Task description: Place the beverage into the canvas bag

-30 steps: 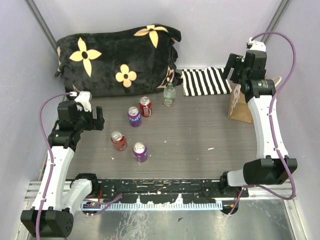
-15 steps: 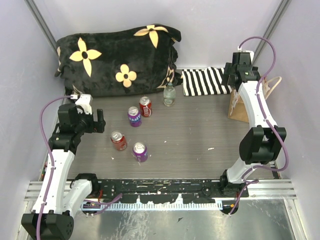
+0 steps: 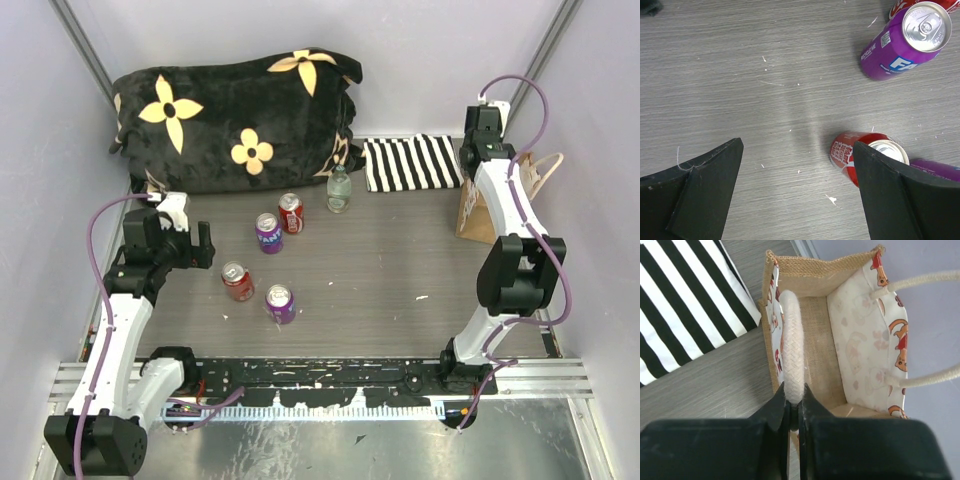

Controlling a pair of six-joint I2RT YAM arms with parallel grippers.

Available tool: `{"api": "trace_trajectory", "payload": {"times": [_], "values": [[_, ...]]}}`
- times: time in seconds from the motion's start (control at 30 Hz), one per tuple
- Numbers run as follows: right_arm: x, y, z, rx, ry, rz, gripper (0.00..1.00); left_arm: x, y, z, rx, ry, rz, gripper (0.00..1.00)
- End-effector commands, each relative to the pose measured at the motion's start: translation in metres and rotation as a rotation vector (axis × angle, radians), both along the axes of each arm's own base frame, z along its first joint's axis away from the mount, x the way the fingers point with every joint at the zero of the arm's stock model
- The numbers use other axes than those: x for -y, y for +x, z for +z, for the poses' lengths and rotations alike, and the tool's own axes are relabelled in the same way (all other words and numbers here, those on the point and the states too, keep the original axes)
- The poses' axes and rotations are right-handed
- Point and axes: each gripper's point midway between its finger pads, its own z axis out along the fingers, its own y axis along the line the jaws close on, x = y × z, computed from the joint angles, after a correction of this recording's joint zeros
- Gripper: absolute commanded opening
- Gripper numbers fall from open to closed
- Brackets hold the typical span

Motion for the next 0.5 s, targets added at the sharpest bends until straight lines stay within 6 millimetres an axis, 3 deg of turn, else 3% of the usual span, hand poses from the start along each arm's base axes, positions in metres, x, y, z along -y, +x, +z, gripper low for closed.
{"api": "trace_trajectory", "payload": {"times": [0.0,0.13,0.3,0.47], "values": [[-0.007,0.004,0.029,0.115,0.025,0.024,0.01,0.003,0.007,0.004,0.027,-0.025,0.0,0.98],[-0.023,-0.02,0.02,0.093,0.056,0.059,0.01,0.005,0.007,0.006,0.03,-0.042,0.003,0.98],[-0.059,-0.056,0.006,0.047,0.073,0.124,0.01,0.007,0.006,0.007,0.026,-0.059,0.009,0.98],[-0.091,-0.088,0.011,0.057,0.096,0.155,0.01,0.008,0.002,0.006,0.023,-0.067,0.005,0.98]]}}
